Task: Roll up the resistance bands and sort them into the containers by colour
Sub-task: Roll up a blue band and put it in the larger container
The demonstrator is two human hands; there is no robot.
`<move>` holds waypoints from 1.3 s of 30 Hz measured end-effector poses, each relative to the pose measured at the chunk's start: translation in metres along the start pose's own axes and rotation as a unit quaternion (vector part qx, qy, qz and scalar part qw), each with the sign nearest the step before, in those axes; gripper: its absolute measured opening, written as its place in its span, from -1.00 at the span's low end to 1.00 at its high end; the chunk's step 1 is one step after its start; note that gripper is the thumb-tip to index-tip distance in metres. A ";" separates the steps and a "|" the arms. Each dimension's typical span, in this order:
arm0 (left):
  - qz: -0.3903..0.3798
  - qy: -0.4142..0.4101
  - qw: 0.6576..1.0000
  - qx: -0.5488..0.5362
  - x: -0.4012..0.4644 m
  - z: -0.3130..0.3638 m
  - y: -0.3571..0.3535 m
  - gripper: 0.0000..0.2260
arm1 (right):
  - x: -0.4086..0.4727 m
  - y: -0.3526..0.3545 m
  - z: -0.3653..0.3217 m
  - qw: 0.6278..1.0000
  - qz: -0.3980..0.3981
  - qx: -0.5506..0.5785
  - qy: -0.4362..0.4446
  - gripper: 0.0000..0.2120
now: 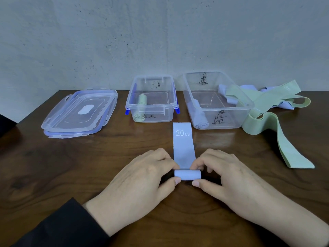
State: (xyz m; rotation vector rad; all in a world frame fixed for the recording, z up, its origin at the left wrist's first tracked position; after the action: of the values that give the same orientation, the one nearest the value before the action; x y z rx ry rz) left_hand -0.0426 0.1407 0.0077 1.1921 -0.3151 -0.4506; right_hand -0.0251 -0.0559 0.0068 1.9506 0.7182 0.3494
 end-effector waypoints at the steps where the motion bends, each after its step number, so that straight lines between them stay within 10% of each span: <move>1: 0.000 0.000 1.000 -0.002 0.000 -0.001 0.000 -0.74 | 0.000 0.000 0.000 1.000 0.001 -0.002 0.002 -0.91; 39: 0.015 0.006 1.000 -0.015 0.000 -0.003 0.002 -0.79 | -0.001 -0.004 0.005 0.999 0.014 0.040 -0.026 -0.84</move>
State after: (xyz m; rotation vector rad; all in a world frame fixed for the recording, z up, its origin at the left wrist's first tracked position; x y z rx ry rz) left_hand -0.0406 0.1433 0.0085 1.1597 -0.3150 -0.4207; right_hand -0.0249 -0.0587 0.0006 2.0400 0.6804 0.2901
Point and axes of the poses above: each hand's wrist, its own x-axis towards the middle knuckle, its own y-axis out of the back of the hand, z = x × y, the point moved 3 cm from there along x, towards the middle knuckle, and after that the axes turned 11 degrees about -z, right-handed, at the moved point
